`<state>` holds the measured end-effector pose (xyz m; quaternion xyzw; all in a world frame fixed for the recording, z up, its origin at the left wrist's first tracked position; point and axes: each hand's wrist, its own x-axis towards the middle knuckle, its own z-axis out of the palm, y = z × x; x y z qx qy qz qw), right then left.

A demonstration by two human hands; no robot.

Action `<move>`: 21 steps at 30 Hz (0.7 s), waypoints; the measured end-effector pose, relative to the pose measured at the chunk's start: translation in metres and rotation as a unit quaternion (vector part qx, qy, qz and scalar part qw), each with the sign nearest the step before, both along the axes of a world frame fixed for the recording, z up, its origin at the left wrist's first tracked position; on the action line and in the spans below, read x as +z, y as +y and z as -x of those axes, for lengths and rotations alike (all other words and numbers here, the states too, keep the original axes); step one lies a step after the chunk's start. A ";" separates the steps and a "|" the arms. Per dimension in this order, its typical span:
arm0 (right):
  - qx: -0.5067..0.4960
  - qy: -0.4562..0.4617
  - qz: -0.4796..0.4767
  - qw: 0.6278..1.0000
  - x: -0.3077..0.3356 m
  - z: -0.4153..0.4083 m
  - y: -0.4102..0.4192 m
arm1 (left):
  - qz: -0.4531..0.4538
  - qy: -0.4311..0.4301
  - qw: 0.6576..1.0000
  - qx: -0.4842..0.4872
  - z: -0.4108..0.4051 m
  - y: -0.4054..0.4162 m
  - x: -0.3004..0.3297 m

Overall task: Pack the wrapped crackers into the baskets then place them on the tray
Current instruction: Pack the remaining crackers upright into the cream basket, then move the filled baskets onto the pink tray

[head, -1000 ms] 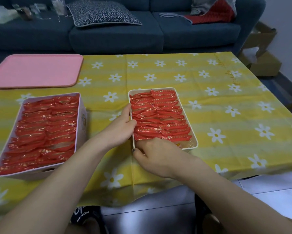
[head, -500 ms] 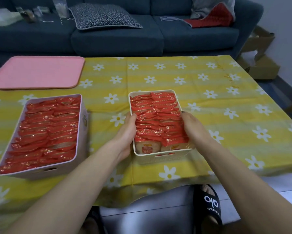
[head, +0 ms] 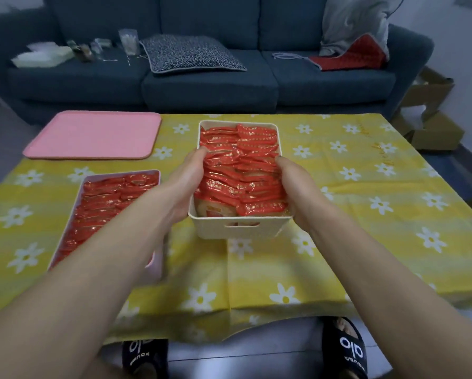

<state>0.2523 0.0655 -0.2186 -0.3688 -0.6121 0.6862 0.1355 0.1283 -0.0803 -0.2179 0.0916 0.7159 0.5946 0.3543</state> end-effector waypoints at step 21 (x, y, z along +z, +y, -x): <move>0.052 0.056 0.046 0.996 0.034 0.326 -0.075 | 0.006 0.008 1.000 0.019 0.273 -0.096 0.074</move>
